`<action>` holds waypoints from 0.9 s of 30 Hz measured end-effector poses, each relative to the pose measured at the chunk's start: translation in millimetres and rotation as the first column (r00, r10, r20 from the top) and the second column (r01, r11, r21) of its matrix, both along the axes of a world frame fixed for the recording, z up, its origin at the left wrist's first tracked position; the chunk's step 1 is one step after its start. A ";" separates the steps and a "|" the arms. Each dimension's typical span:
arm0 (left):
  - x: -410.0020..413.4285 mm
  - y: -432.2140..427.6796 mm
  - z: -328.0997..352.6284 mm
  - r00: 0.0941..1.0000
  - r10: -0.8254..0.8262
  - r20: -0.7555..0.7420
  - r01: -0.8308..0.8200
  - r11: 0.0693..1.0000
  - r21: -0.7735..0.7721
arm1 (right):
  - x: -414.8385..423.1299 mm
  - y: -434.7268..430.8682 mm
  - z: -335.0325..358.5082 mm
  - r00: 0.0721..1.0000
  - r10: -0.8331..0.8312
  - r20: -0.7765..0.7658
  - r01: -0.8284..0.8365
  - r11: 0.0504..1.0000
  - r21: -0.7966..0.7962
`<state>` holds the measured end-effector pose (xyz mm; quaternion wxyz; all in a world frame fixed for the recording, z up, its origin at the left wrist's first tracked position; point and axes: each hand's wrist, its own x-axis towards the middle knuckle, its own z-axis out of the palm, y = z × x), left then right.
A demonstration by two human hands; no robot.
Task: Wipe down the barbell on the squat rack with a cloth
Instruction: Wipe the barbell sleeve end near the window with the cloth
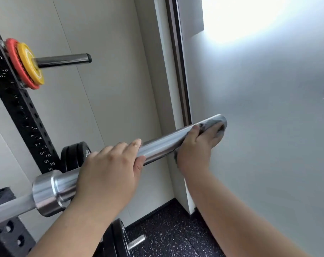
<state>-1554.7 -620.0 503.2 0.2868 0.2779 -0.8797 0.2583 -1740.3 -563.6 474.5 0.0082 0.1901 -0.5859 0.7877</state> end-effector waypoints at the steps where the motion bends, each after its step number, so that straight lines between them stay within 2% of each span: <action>1: 1.4 1.1 -0.4 1.000 -0.006 0.003 0.006 1.000 -0.005 | 18.9 0.4 -4.3 0.996 0.032 -0.078 -0.027 0.998 0.063; 4: 12.4 5.6 1.3 1.000 -0.011 -0.007 0.012 1.000 0.003 | 37.2 0.5 -13.5 0.943 0.056 -0.328 0.021 0.974 0.226; 7: 25.7 6.9 2.6 1.000 0.001 -0.016 -0.002 1.000 -0.031 | 10.9 -2.6 -5.2 0.915 -0.054 -0.401 0.181 0.941 0.286; 10: 42.3 3.5 2.6 0.998 0.054 0.023 -0.053 0.998 -0.018 | 31.0 -11.3 -1.8 0.846 -0.139 -0.514 0.302 0.920 0.249; 11: 46.3 1.9 2.6 0.998 0.061 0.036 -0.060 0.998 -0.012 | 48.2 -14.6 -5.2 0.796 -0.133 -0.591 0.320 0.921 0.223; 13: 51.8 -1.1 2.8 0.997 0.063 0.054 -0.062 0.998 -0.012 | 76.5 -14.3 -13.0 0.633 -0.094 -0.768 0.323 0.934 0.152; 15: 55.5 -2.3 2.3 0.997 0.051 0.058 -0.050 0.999 -0.020 | 68.9 -6.9 -6.9 0.486 -0.042 -0.873 0.323 0.937 0.135; 16: 57.4 -1.7 1.2 0.998 0.034 0.053 -0.033 0.999 -0.019 | 53.8 -2.5 -2.2 0.471 -0.024 -0.882 0.360 0.918 0.167; 20: 68.3 5.4 -7.9 0.998 -0.068 0.001 0.068 0.998 -0.007 | -1.9 11.6 10.2 0.636 -0.097 -0.765 0.512 0.796 0.325; 22: 73.1 11.7 -7.4 0.990 -0.135 -0.051 0.135 0.991 -0.009 | 13.4 2.8 4.9 0.634 -0.110 -0.765 0.534 0.777 0.332; 24: 78.8 17.8 0.1 0.971 -0.198 -0.135 0.196 0.980 -0.029 | 43.9 -6.6 -3.5 0.576 -0.075 -0.814 0.471 0.844 0.256; 27: 88.5 14.2 19.1 0.969 -0.158 -0.189 0.153 0.987 -0.041 | 65.0 2.7 -4.2 0.401 0.018 -0.916 0.392 0.900 0.189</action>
